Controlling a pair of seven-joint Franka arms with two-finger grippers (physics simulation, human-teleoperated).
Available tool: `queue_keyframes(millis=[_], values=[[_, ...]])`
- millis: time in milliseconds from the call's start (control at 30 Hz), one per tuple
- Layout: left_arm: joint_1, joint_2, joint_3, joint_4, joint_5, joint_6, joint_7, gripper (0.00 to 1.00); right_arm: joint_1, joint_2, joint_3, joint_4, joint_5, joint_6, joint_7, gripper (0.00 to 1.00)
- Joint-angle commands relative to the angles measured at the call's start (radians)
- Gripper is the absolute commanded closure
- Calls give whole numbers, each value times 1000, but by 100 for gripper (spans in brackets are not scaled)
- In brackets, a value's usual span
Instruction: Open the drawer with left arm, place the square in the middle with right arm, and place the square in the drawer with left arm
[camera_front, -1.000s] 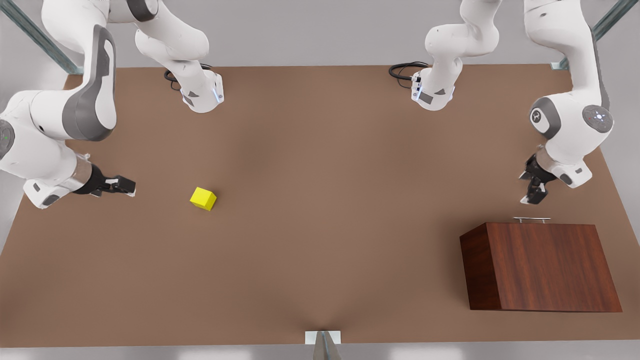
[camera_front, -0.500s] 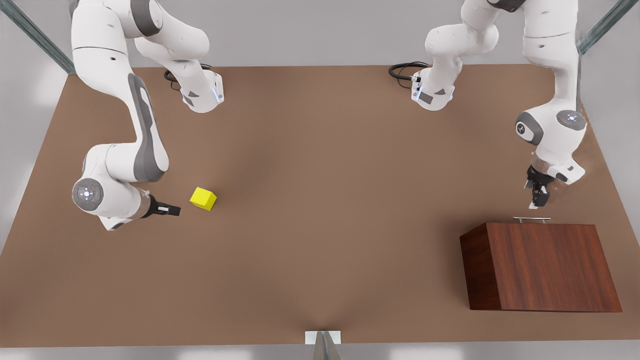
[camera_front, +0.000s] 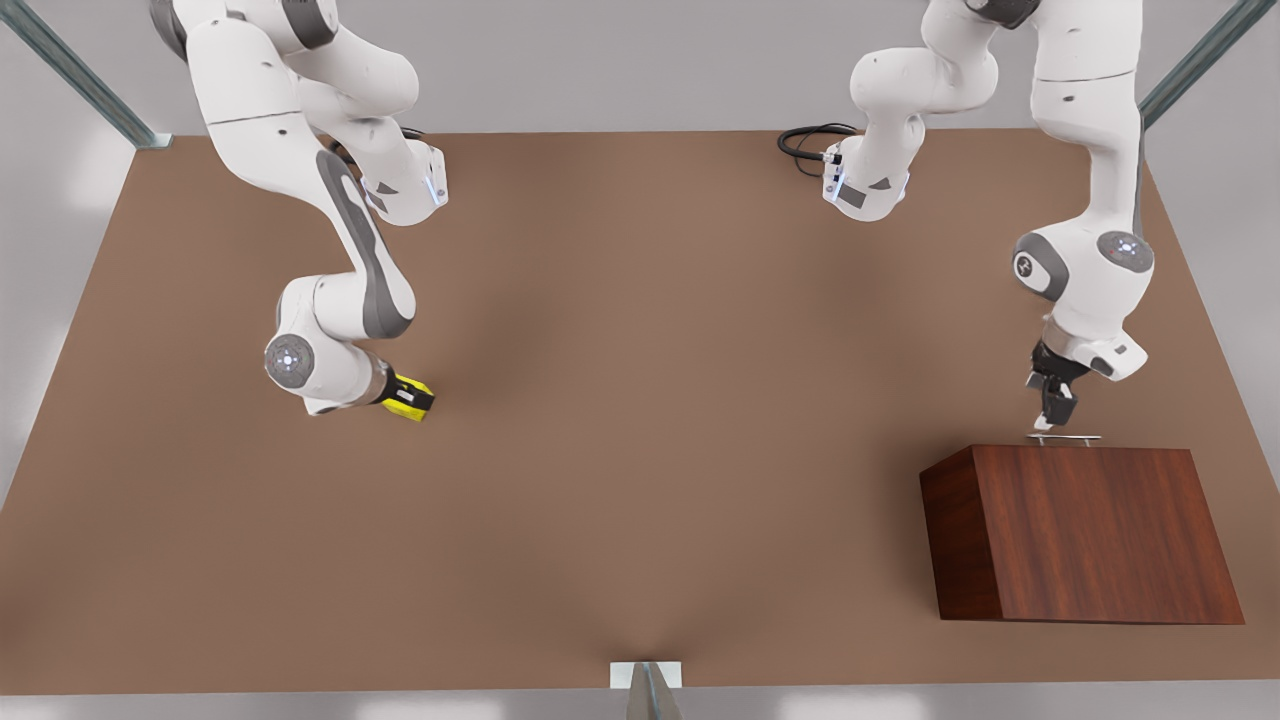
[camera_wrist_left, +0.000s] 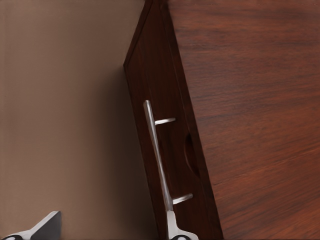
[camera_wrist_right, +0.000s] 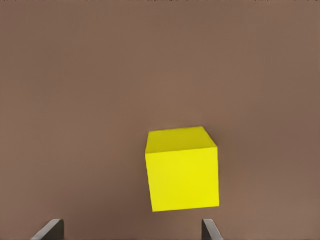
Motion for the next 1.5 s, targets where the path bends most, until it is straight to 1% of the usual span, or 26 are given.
queue_keyframes(millis=[0,133,333,467,533,900,1267,1300,1333,1467], values=[[-12,-1,2,0,-42,0,0,0,0,1,0,-1,-1,0,0,0],[16,3,6,2,-42,6,0,0,0,21,-5,-14,-31,9,-3,0],[51,55,5,46,-41,38,8,0,0,30,-5,-36,-33,31,-3,0],[52,58,5,61,-42,40,9,0,0,36,-5,-67,-47,80,-3,0],[54,72,5,61,-41,74,9,0,0,50,-5,-71,-47,104,-3,0],[54,108,5,61,-42,86,9,0,-17,39,-15,-103,-47,104,-6,1],[54,98,5,52,-44,80,2,0,-15,73,-15,-94,-53,124,-9,1],[54,99,5,52,-44,80,2,0,-14,79,-15,-93,-53,132,-9,2],[54,99,6,52,-44,78,2,0,-14,88,-15,-99,-53,178,-9,2],[62,101,6,48,-44,71,0,0,-12,88,-15,-102,-53,176,-9,2]])
